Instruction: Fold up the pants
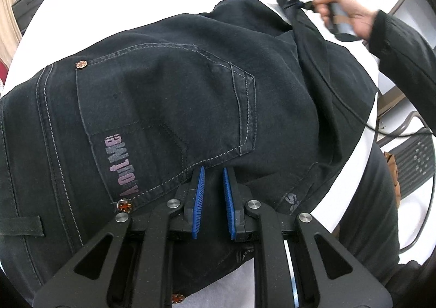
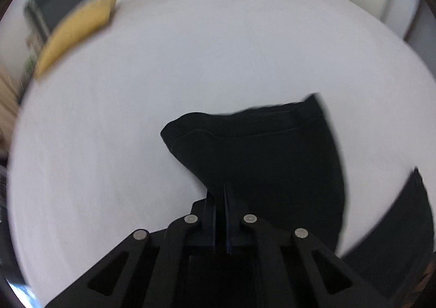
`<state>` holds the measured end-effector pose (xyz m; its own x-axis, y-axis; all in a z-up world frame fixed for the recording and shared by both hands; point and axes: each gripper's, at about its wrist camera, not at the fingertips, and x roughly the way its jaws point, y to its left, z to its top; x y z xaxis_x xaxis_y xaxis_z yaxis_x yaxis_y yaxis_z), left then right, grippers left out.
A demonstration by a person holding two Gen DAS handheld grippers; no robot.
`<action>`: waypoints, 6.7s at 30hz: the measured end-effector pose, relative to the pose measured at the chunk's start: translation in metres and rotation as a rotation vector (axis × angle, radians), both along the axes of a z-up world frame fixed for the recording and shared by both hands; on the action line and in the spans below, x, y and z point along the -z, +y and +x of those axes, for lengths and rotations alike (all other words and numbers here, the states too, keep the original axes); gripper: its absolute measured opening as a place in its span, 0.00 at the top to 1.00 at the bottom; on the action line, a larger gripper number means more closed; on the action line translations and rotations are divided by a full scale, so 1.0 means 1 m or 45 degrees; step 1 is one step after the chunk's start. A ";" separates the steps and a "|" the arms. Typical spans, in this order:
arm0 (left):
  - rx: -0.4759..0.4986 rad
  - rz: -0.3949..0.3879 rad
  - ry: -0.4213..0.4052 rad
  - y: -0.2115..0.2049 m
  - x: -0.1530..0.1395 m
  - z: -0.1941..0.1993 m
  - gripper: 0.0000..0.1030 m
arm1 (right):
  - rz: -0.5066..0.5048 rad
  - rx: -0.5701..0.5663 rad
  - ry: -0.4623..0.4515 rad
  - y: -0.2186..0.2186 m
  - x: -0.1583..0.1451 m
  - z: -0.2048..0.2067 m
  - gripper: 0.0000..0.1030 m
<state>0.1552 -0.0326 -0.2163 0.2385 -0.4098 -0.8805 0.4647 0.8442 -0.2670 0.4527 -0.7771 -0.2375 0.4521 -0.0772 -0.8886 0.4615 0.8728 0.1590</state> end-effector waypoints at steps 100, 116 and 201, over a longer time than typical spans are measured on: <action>-0.016 0.014 0.029 0.017 -0.015 -0.015 0.86 | 1.149 0.092 -0.147 0.031 0.050 -0.313 0.98; -0.045 0.003 0.027 0.027 -0.016 -0.026 0.86 | 1.212 -0.216 -0.064 0.121 0.043 -0.275 0.81; -0.076 0.057 0.048 0.017 -0.012 -0.028 0.86 | 1.112 0.772 -0.731 -0.253 0.062 -0.328 0.65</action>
<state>0.1269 -0.0151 -0.2041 0.2277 -0.3558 -0.9064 0.4039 0.8815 -0.2446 0.1250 -1.0299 -0.2995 0.8964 0.1131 -0.4287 0.4276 0.0347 0.9033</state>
